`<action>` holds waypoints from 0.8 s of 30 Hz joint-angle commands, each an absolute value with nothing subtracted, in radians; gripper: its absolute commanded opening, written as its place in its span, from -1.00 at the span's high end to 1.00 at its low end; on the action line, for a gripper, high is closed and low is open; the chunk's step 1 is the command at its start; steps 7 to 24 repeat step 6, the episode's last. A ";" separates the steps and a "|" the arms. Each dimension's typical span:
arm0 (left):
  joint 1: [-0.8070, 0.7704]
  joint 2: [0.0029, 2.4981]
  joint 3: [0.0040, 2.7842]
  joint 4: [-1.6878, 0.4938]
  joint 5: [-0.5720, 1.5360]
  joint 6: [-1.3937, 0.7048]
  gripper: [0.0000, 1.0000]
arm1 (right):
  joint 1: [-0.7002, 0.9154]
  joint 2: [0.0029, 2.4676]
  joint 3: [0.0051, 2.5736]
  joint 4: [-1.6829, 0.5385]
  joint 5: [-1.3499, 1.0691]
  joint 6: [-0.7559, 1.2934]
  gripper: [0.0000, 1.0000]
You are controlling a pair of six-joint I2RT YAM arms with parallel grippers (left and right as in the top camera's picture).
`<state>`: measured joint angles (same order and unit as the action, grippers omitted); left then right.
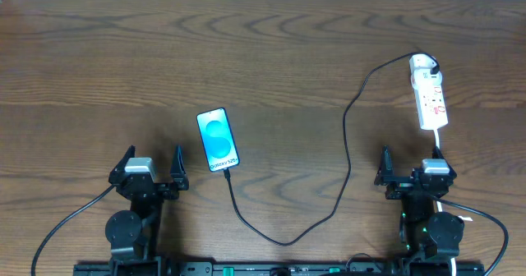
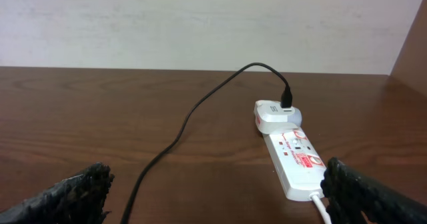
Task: Plug charger to phone and switch on socket
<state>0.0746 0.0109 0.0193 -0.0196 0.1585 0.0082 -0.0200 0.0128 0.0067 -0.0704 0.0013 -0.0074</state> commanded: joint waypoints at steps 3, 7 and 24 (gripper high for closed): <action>0.070 0.005 0.004 -0.056 0.182 0.018 -0.87 | -0.002 0.006 0.006 -0.075 0.020 0.007 -0.99; 0.071 0.005 0.004 -0.056 0.182 0.018 -0.87 | -0.002 0.006 0.006 -0.075 0.020 0.007 -0.99; 0.071 0.005 0.004 -0.056 0.182 0.018 -0.87 | -0.002 0.006 0.006 -0.075 0.020 0.007 -0.99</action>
